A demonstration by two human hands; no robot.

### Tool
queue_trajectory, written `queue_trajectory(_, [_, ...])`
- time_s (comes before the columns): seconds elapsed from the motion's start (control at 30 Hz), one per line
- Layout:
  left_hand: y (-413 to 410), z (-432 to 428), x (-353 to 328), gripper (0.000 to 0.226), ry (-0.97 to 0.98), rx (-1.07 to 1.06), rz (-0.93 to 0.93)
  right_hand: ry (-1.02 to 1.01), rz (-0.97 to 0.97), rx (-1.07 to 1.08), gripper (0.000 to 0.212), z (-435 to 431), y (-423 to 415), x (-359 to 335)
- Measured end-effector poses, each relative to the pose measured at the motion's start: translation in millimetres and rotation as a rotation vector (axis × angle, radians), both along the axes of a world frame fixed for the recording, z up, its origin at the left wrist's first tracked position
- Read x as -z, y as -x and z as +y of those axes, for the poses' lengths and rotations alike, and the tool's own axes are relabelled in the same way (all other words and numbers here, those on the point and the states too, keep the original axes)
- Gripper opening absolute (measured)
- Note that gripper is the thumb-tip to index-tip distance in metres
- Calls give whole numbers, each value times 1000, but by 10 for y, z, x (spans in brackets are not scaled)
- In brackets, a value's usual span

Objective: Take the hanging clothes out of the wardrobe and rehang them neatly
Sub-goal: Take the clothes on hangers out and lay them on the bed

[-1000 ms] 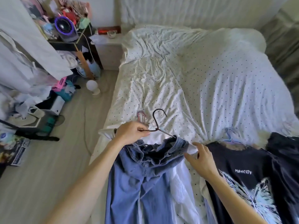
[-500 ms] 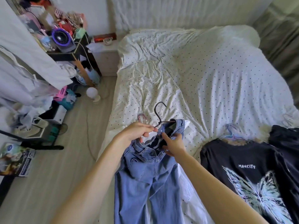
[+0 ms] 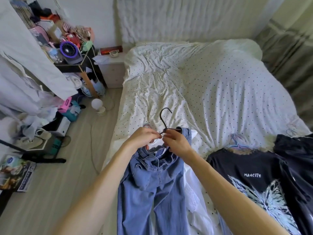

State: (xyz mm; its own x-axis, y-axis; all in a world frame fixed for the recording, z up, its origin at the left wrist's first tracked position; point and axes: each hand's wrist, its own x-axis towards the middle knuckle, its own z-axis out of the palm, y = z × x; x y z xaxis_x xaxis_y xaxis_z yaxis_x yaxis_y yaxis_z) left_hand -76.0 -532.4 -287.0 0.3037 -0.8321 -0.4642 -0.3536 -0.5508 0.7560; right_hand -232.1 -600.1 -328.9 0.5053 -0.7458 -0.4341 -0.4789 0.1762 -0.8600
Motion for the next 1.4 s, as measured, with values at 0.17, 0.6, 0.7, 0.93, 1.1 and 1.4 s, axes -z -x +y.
queue_trajectory(0.17, [120, 132, -227, 16, -1, 106, 27, 413, 85, 202, 22, 120, 769, -103])
queue_trajectory(0.6, [1800, 386, -1497, 24, 99, 532, 82, 1117, 333, 387, 37, 543, 3098, -734])
queue_trajectory(0.7, [2497, 428, -1697, 25, 78, 646, 108, 1174, 295, 497, 30, 891, 3876, -890])
queue_trajectory(0.93, [4446, 456, -1938, 21, 106, 988, 162, 1170, 350, 867, 27, 1633, 5749, -1086])
queue_trajectory(1.1, [5787, 386, -1976, 22, 143, 1189, 183, 1149, 463, 1095, 29, 2015, 6898, -1216])
queue_trajectory(1.4, [7522, 467, -2069, 26, 183, 1407, 262, 1151, 603, 1398, 37, 2565, 8298, -1550])
